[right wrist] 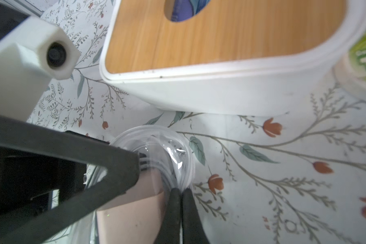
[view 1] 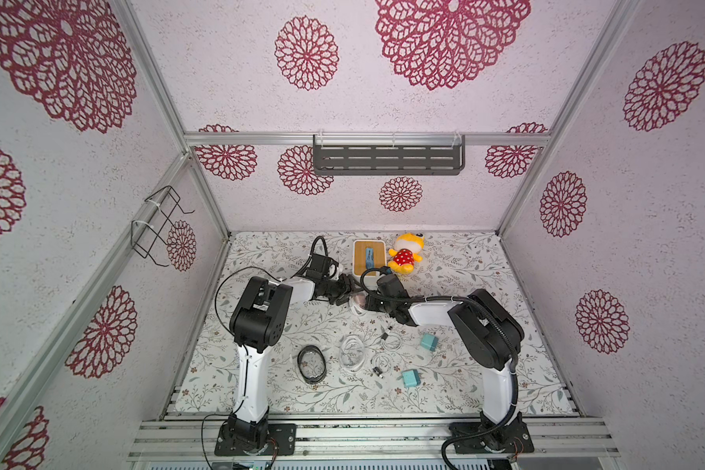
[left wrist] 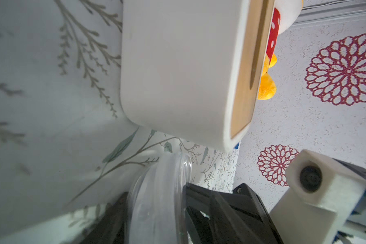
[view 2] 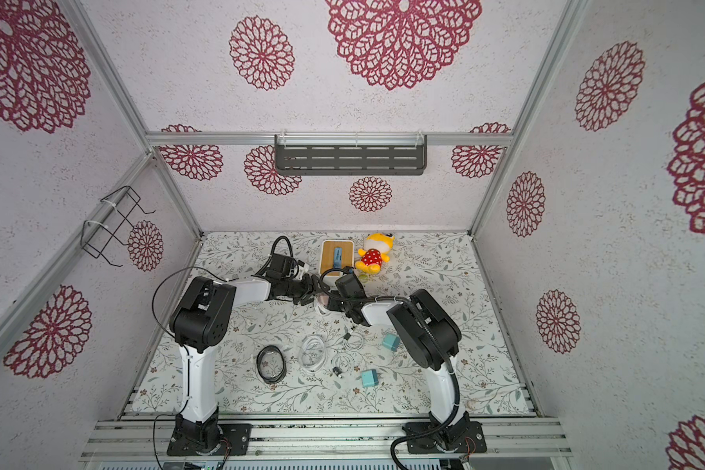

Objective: Pack away charging kits
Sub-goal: Pick up the storage bag at the center of the board.

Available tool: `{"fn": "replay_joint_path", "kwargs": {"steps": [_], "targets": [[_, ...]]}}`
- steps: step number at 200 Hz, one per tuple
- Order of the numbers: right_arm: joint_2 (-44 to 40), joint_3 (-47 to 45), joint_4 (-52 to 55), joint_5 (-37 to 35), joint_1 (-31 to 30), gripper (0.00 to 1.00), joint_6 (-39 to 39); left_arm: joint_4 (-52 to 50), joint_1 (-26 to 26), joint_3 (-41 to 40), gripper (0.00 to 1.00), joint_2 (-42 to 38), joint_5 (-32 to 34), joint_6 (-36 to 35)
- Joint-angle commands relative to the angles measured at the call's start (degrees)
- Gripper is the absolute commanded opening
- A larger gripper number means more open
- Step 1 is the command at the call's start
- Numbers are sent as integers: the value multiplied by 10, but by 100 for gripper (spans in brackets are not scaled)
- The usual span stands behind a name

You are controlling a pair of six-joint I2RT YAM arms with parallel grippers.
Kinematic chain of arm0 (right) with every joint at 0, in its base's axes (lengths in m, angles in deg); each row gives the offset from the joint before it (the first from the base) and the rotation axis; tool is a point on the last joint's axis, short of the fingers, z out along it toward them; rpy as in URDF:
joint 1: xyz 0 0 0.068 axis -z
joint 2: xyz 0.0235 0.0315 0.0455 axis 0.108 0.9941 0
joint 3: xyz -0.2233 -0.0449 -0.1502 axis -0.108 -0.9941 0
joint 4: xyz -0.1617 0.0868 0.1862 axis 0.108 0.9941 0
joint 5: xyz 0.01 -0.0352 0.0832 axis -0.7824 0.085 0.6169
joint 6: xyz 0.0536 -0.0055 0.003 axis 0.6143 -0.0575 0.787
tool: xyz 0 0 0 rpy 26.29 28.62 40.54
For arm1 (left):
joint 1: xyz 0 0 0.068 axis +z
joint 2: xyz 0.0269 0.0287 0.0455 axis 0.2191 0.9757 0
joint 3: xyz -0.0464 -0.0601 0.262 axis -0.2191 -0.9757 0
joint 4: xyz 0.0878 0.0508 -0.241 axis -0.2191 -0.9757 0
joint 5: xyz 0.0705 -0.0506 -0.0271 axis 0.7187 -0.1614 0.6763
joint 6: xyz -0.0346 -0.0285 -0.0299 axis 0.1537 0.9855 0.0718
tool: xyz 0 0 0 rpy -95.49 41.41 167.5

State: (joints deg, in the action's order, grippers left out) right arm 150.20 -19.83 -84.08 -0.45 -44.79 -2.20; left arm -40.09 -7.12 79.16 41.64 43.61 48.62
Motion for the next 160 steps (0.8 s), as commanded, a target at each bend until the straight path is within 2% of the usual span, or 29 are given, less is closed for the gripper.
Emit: {"fn": "replay_joint_path", "kwargs": {"steps": [1,38,116,160], "targets": [[16,-3,14,17,-3,0,7,-58,-27,-6,63,37,-2,1],[23,6,13,24,-3,0,12,-65,-29,-1,62,45,-1,-1],[16,6,17,24,-3,0,10,-87,-30,11,27,49,6,-16],[-19,-6,28,17,-2,17,4,-83,-29,7,12,33,20,-25]]}}
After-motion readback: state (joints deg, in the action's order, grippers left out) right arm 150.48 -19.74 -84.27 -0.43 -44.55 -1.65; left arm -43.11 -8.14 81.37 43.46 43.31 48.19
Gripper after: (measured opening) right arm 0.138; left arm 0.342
